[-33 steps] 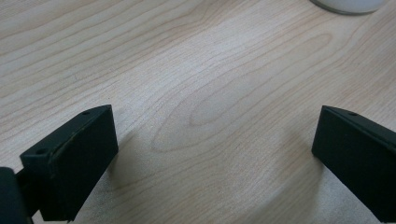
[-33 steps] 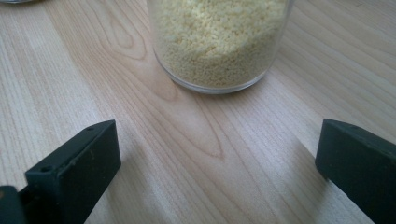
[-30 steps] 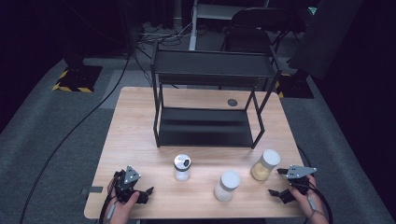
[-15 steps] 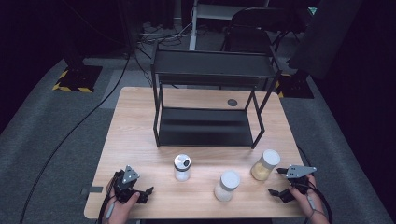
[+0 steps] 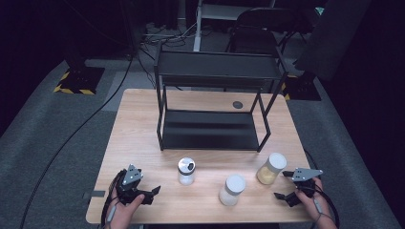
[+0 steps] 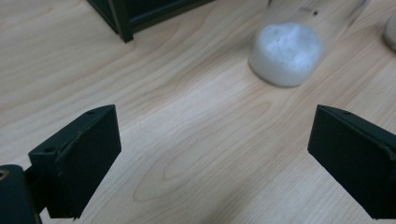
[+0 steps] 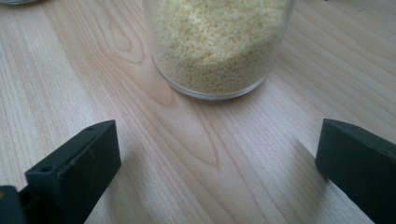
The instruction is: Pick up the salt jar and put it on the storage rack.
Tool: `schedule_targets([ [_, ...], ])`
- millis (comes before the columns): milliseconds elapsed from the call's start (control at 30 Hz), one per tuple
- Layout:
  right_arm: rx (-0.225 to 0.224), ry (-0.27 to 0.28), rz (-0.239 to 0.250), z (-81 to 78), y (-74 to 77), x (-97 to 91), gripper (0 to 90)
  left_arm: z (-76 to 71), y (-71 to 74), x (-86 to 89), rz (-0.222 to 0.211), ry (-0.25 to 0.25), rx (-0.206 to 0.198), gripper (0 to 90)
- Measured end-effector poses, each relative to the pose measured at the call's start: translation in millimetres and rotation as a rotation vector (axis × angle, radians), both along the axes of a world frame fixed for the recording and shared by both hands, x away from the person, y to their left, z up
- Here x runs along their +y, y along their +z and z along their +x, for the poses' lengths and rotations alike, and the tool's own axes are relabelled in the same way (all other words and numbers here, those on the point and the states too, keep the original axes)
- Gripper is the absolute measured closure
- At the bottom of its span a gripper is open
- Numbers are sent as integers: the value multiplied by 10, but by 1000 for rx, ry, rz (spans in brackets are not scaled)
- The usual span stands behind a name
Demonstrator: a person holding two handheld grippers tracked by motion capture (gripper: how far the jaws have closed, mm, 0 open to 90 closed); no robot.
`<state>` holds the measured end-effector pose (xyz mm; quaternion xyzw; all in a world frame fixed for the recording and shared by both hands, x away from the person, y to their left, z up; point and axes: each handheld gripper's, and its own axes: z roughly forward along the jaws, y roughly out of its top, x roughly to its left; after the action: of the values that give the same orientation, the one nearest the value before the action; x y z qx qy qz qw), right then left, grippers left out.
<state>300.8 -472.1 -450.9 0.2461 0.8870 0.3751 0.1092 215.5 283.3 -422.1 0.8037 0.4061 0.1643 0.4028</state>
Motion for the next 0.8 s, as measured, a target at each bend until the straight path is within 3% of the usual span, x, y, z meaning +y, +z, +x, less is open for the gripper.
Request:
schedule_targets([
  [200, 0, 0, 0, -1, -1, 0, 0, -21, 130, -48, 9, -16, -33, 26],
  [333, 0, 0, 0, -1, 0, 0, 0, -13, 177, -49, -18, -26, -39, 26],
  [800, 0, 0, 0, -1, -1, 0, 0, 91, 226, -166, -60, -60, -53, 42],
])
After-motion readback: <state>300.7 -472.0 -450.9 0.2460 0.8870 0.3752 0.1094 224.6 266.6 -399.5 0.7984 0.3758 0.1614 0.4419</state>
